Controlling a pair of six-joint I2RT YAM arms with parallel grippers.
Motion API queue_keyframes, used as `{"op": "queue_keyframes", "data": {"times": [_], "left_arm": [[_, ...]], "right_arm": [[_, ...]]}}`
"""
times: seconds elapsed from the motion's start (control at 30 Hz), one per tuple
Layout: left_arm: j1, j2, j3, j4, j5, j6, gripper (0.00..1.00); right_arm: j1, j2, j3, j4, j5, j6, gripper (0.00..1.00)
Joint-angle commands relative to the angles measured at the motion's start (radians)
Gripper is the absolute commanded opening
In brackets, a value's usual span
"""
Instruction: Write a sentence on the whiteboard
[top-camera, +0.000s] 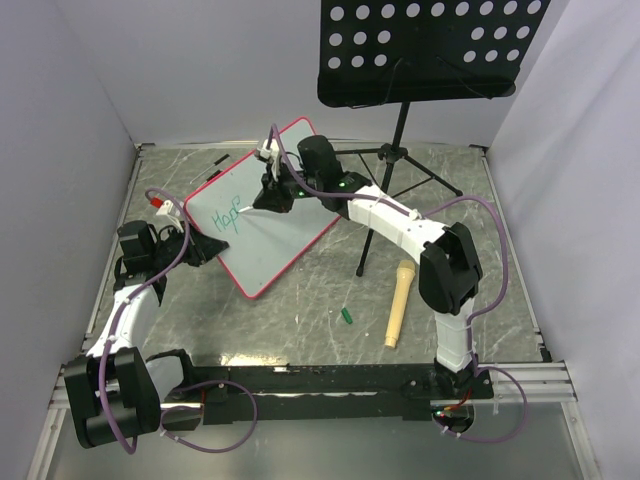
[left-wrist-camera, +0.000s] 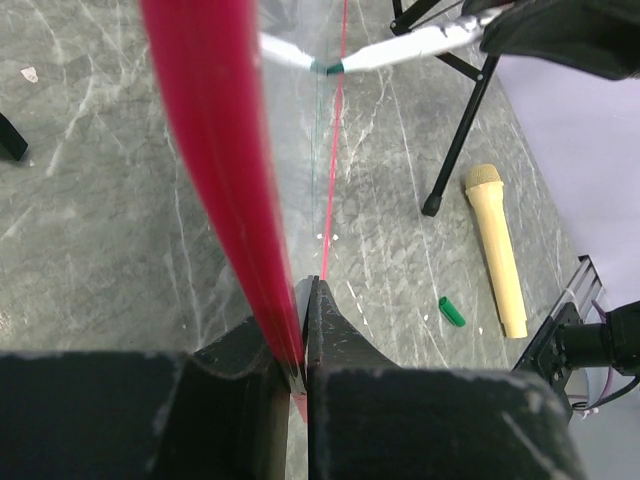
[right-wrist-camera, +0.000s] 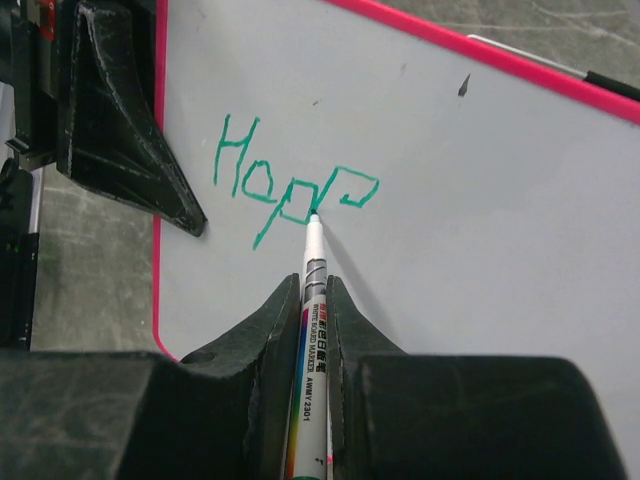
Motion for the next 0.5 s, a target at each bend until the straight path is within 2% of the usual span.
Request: {"op": "queue_keyframes", "data": {"times": [0.0, 0.47], "left_arm": [[-0.005, -0.019, 0.035, 0.051, -0.028, 0.073, 0.01], [-0.006, -0.019, 0.034, 0.051, -0.028, 0.071, 0.01]], "right_arm": [[-0.002, -0.053, -0.03, 0.037, 0.031, -0.022, 0.0], [-0.042, -0.067, -0.038, 0.044, 0.039, -0.019, 0.0]]}}
